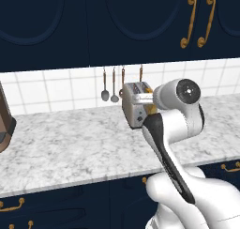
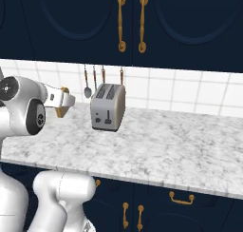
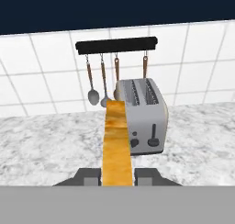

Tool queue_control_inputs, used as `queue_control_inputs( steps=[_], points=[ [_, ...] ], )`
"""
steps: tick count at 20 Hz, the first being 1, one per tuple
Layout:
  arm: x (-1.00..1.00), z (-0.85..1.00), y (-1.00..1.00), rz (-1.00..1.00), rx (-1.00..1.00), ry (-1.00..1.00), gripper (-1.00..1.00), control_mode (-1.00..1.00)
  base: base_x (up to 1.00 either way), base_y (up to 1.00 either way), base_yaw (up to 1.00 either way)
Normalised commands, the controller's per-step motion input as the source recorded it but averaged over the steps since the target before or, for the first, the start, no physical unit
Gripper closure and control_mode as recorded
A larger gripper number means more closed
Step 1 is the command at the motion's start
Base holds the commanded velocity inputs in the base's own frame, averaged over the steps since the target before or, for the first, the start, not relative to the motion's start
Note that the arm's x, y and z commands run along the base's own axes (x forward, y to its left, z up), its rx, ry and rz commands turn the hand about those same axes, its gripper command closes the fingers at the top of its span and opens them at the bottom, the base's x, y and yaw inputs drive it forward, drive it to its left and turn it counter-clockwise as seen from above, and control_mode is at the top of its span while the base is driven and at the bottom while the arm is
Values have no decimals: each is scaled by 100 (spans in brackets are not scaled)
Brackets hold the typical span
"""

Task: Start the toaster. Once the lever pops up, take the bread to the plate on the dining counter.

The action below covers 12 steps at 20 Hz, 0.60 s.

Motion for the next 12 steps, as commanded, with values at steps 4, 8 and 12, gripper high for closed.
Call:
queue_control_inputs(
  steps=[4, 8, 12],
  points=[
    [-98, 0, 0, 0, 0, 5, 100, -100, 0, 0, 0],
    [-32, -1, 0, 0, 0, 2, 100, -100, 0, 0, 0],
    [0, 0, 0, 0, 0, 0, 100, -100, 0, 0, 0]
  ],
)
